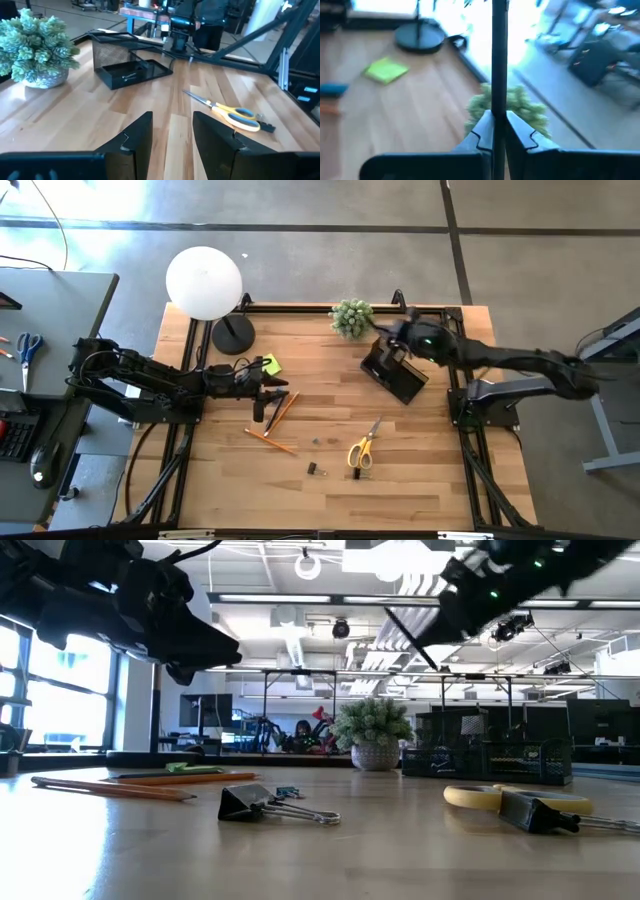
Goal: Pick and place office supplies into organizer
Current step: Put the right black pen into the desk organizer
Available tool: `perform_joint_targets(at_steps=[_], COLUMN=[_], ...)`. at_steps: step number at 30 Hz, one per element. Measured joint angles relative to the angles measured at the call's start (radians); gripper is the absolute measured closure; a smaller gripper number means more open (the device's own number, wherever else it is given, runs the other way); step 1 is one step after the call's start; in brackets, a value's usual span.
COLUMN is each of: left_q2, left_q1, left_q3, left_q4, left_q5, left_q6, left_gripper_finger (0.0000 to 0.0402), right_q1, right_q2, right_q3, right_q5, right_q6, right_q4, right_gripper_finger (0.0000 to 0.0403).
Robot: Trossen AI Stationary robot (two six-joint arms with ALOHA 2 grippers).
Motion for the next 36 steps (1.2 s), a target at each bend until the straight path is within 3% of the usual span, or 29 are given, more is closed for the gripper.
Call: perform_joint_targets(at_steps=[6,19,36], left_q2=[0.0,0.0,0.0], left_q1=[0.0,0.0,0.0], left_q3=[0.0,0.0,0.0], left_q4=[0.041,0.049,0.039], left_q5=[-0.016,0.0,-0.008], left_q6=[0.016,0.022,0.022], left_gripper_finger=[0.0273,0.0273,0.0273], right_q1=[-0.037,-0.039,-0.038], right_q2=[-0.104,-0.101,-0.101], right_q3=[-0.211,-0.361,-0.372], right_q5=[0.021,0.017,-0.017], right_q6=[0.078,0.164,0.199], right_q4=[0.154,0.38,0.351], right_gripper_finger=[0.0398,0.0389,0.0387])
